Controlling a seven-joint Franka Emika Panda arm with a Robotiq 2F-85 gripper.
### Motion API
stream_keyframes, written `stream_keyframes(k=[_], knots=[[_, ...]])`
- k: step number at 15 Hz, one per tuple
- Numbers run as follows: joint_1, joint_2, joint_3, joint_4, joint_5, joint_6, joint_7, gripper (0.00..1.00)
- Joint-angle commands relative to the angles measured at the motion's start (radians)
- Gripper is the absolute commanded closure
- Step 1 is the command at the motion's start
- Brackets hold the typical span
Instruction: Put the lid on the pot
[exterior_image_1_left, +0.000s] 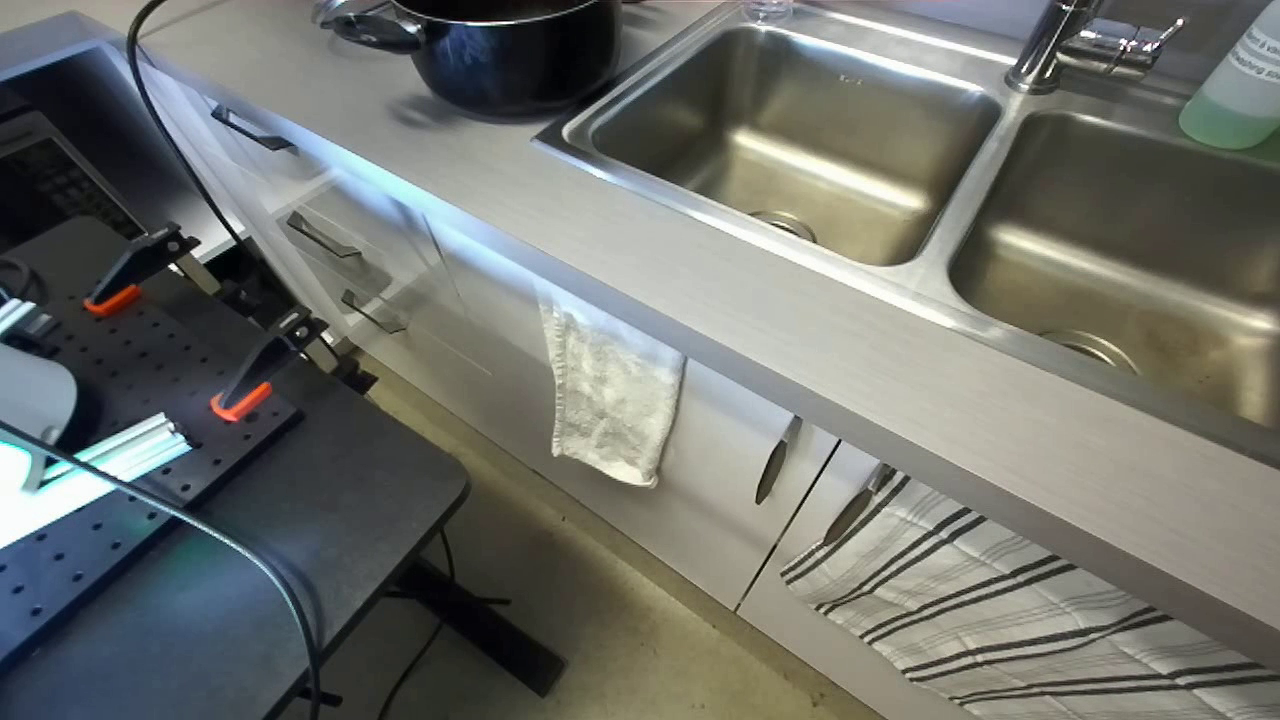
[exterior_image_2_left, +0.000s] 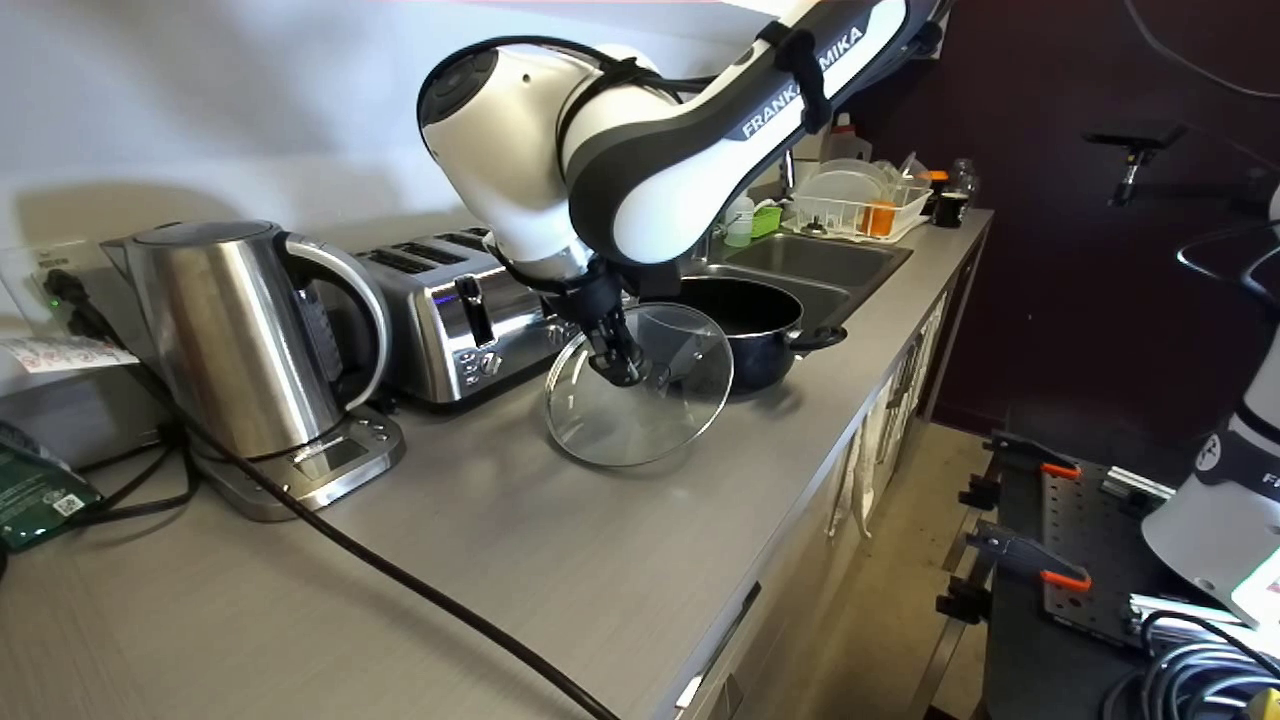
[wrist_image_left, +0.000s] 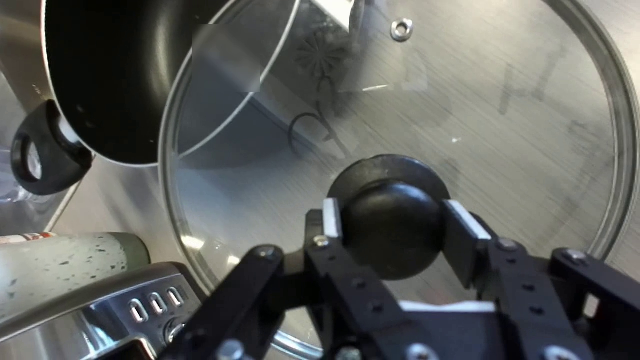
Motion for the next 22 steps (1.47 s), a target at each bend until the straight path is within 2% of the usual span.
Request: stream_keyframes(k=[1, 7, 17, 22], knots=[[0.020, 0.013, -0.017, 0.026, 0.001, -0.026, 0.005, 0.75], [0.021, -0.006, -0.010, 0.010, 0.004, -0.021, 0.001, 0.75], [0.049, -0.112, 0.023, -0.055, 0.002, -0.001, -0.010, 0.75], [0.039, -0.180, 0.035, -0.100, 0.015, 0.000, -0.024, 0.75]])
